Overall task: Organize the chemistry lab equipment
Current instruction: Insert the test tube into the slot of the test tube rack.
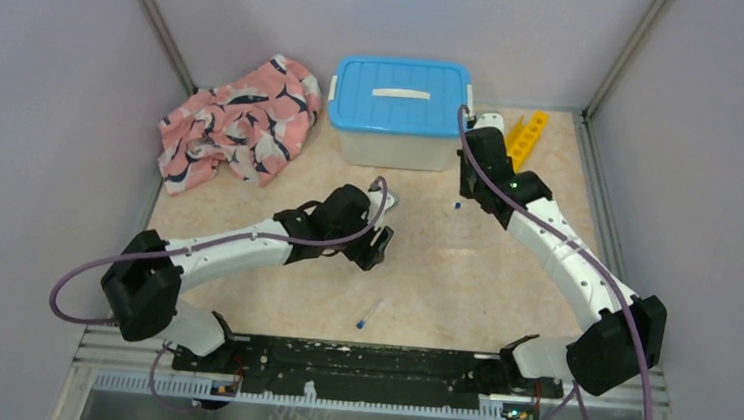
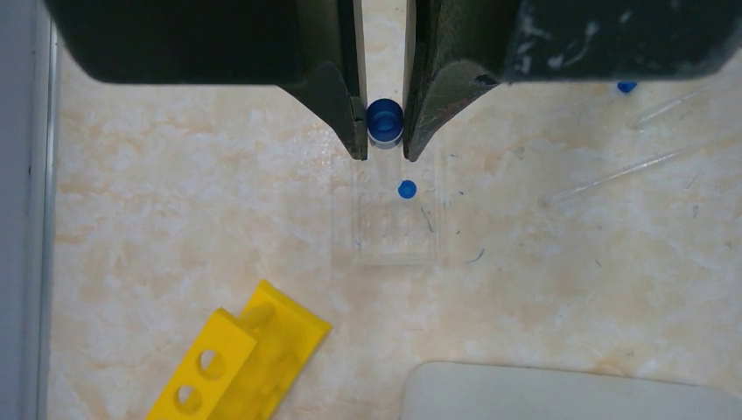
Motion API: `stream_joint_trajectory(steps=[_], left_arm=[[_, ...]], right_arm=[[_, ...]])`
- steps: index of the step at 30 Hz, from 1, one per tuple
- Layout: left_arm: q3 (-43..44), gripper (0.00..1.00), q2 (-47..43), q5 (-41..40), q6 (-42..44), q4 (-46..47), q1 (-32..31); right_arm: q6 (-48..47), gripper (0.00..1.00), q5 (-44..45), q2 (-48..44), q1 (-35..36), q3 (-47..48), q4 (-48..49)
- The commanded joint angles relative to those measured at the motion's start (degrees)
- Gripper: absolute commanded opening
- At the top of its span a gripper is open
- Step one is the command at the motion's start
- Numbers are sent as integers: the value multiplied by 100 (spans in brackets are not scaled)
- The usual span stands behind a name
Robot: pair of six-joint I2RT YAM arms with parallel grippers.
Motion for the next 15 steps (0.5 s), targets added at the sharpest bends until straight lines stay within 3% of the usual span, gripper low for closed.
stream_joint_trajectory(steps=[1,15], left_arm=[[214,70,163,272,-102,-248,-26],[144,64,541,89,-123,-320,-35]], right_arm=[[-90,2,183,100,-138,-4,13],[49,2,-145,400,-383,-446,177]])
